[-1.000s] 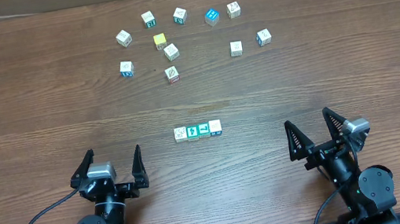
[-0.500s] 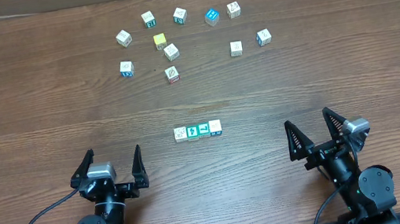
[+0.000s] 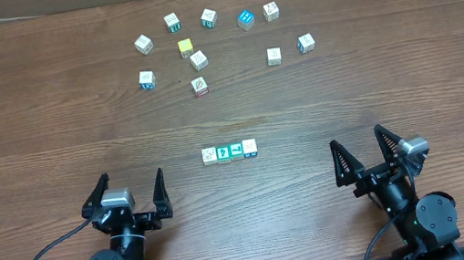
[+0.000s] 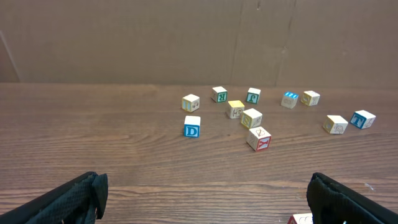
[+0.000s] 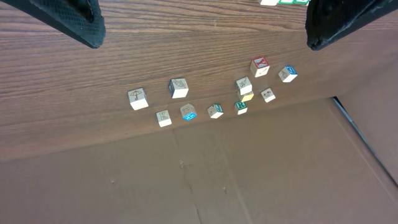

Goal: Form a circle

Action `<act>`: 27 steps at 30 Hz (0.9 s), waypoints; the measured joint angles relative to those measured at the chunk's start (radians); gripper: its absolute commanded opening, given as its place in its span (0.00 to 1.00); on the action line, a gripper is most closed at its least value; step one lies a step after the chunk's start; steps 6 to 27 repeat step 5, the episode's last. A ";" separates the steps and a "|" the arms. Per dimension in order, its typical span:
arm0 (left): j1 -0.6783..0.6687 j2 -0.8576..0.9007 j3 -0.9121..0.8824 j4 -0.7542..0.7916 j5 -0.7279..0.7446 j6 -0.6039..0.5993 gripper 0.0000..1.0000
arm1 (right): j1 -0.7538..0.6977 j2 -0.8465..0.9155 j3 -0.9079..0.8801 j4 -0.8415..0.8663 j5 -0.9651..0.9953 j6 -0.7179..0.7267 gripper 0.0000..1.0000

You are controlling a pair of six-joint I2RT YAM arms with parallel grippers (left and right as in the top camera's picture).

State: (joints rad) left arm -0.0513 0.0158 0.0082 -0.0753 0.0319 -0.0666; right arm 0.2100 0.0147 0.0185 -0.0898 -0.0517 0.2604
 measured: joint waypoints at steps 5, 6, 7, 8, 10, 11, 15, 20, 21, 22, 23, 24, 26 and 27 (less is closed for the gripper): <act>0.000 0.000 0.000 0.000 0.000 0.000 1.00 | 0.000 0.000 0.000 0.000 0.000 0.001 1.00; 0.000 0.000 0.000 0.000 0.000 0.000 1.00 | 0.000 0.000 0.000 0.000 0.000 0.001 1.00; 0.000 0.000 0.000 0.000 0.000 0.000 1.00 | 0.000 0.000 0.000 0.000 0.000 0.001 1.00; 0.000 0.000 0.000 0.000 0.000 0.000 1.00 | 0.000 0.000 0.000 0.000 0.000 0.001 1.00; 0.000 0.000 0.000 0.000 0.000 0.000 1.00 | 0.000 0.000 0.000 0.000 0.000 0.001 1.00; 0.000 0.000 0.000 0.000 0.000 0.000 1.00 | 0.000 0.000 0.000 0.000 0.000 0.001 1.00; 0.000 0.000 0.000 0.000 0.000 0.000 1.00 | 0.000 0.000 0.000 0.000 0.000 0.001 1.00; 0.000 0.000 0.000 0.000 0.000 0.000 1.00 | 0.000 0.000 0.000 0.000 0.000 0.001 1.00; 0.000 0.000 0.000 0.000 0.000 0.000 1.00 | 0.000 0.000 0.000 0.000 0.000 0.001 1.00; 0.000 0.000 0.000 0.000 0.000 0.000 1.00 | 0.000 0.000 0.000 0.000 0.000 0.001 1.00; 0.000 0.000 0.000 0.000 0.000 0.000 1.00 | 0.000 0.000 0.000 0.000 0.000 0.001 1.00; 0.000 0.000 0.000 0.000 0.000 0.000 1.00 | 0.000 0.000 0.000 0.000 0.000 0.001 1.00; 0.000 0.000 0.000 0.000 0.000 0.000 1.00 | 0.000 0.000 0.000 0.000 0.000 0.001 1.00; 0.000 0.000 0.000 0.000 0.000 0.000 1.00 | 0.000 0.000 0.000 0.000 0.000 0.001 1.00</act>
